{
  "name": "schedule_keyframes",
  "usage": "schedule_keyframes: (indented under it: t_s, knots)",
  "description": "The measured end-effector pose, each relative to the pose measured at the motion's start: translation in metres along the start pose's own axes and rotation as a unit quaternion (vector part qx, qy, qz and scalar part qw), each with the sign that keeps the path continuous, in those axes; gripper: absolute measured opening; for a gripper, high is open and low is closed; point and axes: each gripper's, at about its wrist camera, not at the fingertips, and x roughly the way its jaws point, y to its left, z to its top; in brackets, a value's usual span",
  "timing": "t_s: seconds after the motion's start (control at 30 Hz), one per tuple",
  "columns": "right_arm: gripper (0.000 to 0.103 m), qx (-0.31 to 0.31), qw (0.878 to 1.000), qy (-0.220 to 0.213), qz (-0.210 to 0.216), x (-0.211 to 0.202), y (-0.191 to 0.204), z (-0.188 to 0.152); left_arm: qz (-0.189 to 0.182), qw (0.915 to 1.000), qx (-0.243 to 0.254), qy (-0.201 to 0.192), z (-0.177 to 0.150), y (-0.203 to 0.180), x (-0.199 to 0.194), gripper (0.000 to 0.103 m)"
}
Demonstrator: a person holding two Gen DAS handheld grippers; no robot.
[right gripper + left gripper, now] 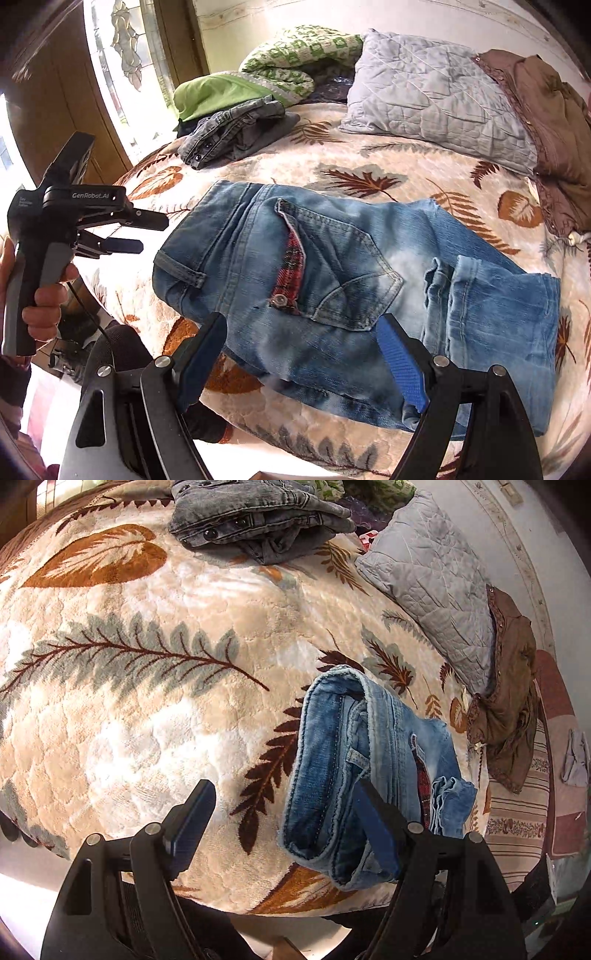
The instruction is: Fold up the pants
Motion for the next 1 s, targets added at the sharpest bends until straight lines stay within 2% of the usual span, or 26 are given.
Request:
schedule_keyframes:
  t_s: [0.1, 0.2, 0.37, 0.6, 0.7, 0.77, 0.8, 0.9, 1.0]
  knots:
    - [0.086, -0.043, 0.999, 0.010, -0.003, 0.010, 0.020, -0.002, -0.015, 0.9996, -0.017, 0.014, 0.016, 0.000, 0.014, 0.077]
    - [0.086, -0.105, 0.994, 0.000, -0.021, 0.018, 0.048, -0.006, -0.044, 0.9976, -0.032, 0.044, 0.037, 0.006, 0.031, 0.077]
    - [0.086, -0.178, 0.983, -0.018, -0.044, 0.040, 0.090, -0.013, -0.120, 0.9868, -0.058, 0.092, 0.058, 0.013, 0.053, 0.077]
    - [0.087, -0.273, 0.955, -0.034, -0.110, 0.076, 0.131, -0.032, -0.193, 0.9693, -0.064, 0.138, 0.085, 0.021, 0.070, 0.077]
    - [0.087, -0.285, 0.949, -0.034, -0.130, 0.085, 0.136, -0.034, -0.238, 0.9604, -0.083, 0.118, 0.093, 0.031, 0.066, 0.077]
    - [0.087, -0.296, 0.944, -0.046, -0.141, 0.084, 0.140, -0.036, -0.279, 0.9504, -0.095, 0.100, 0.097, 0.041, 0.061, 0.083]
    - [0.087, -0.302, 0.941, -0.050, -0.146, 0.084, 0.141, -0.037, -0.280, 0.9505, -0.092, 0.097, 0.098, 0.043, 0.060, 0.083]
    - [0.087, -0.316, 0.934, -0.049, -0.159, 0.089, 0.146, -0.039, -0.241, 0.9621, -0.054, 0.115, 0.101, 0.034, 0.065, 0.083]
    - [0.087, -0.319, 0.931, -0.048, -0.167, 0.093, 0.152, -0.039, -0.231, 0.9634, 0.011, 0.136, 0.102, 0.010, 0.069, 0.083]
